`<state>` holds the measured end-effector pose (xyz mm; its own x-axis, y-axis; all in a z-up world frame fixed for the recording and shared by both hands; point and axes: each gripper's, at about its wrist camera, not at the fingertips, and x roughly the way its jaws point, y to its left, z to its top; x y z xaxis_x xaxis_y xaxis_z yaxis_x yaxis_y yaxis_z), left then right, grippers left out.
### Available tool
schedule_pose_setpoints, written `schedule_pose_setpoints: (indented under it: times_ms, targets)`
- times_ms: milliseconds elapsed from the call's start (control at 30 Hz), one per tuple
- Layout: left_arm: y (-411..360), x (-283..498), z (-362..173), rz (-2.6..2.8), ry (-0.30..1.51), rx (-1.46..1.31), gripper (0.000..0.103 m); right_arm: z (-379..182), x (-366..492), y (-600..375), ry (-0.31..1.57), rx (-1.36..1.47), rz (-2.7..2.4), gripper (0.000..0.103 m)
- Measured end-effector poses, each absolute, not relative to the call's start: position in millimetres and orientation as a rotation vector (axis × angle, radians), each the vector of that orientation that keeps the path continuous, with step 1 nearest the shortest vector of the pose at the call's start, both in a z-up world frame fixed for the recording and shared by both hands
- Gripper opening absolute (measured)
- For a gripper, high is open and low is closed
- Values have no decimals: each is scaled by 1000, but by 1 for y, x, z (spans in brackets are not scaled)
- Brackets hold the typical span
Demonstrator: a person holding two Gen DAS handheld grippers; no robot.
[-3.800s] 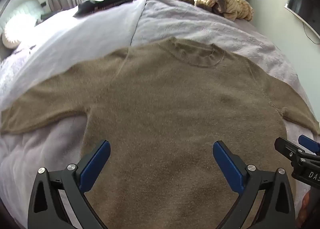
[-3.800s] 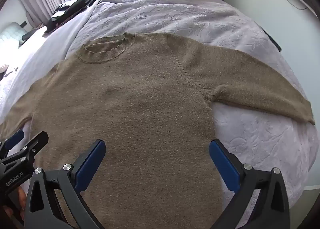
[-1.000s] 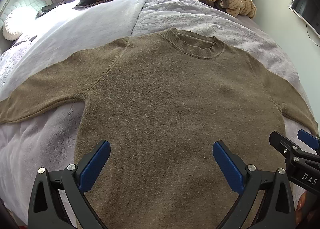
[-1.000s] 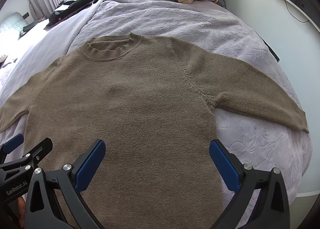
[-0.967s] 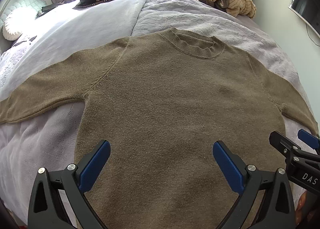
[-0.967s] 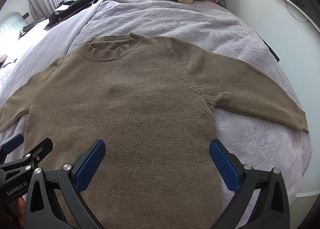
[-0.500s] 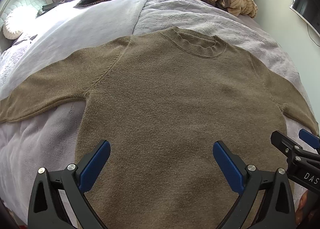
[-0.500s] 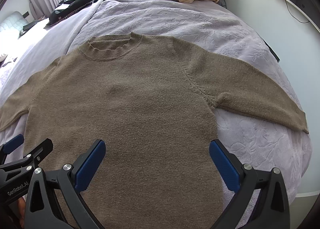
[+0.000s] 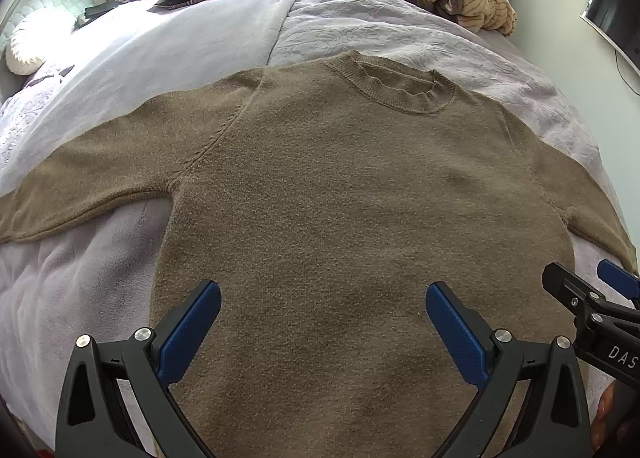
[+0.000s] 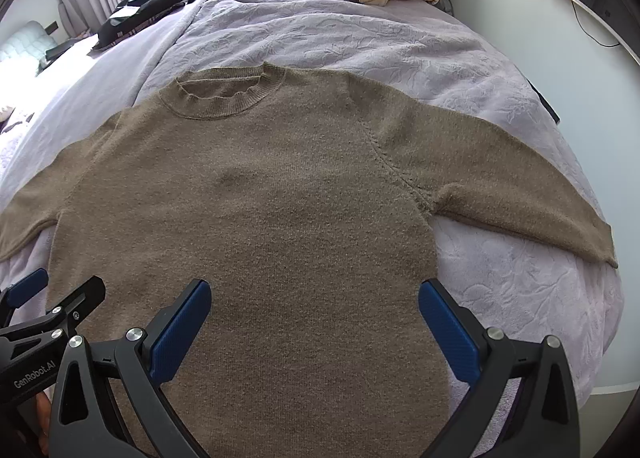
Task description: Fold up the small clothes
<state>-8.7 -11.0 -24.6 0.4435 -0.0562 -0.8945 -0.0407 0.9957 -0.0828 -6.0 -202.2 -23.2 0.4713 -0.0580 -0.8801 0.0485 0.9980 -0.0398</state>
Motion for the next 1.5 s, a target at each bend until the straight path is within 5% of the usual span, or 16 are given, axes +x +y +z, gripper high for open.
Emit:
schedule_pose_setpoints:
  times_ms: [1033,1500]
  targets:
    - [22,-4,-39,-62,1116,-183,103,-30,-3,-188,1099,-7,-39,103]
    - [281,-41,-74,265,879,-691,103,-38,-10,-107,1121,-68,106,103]
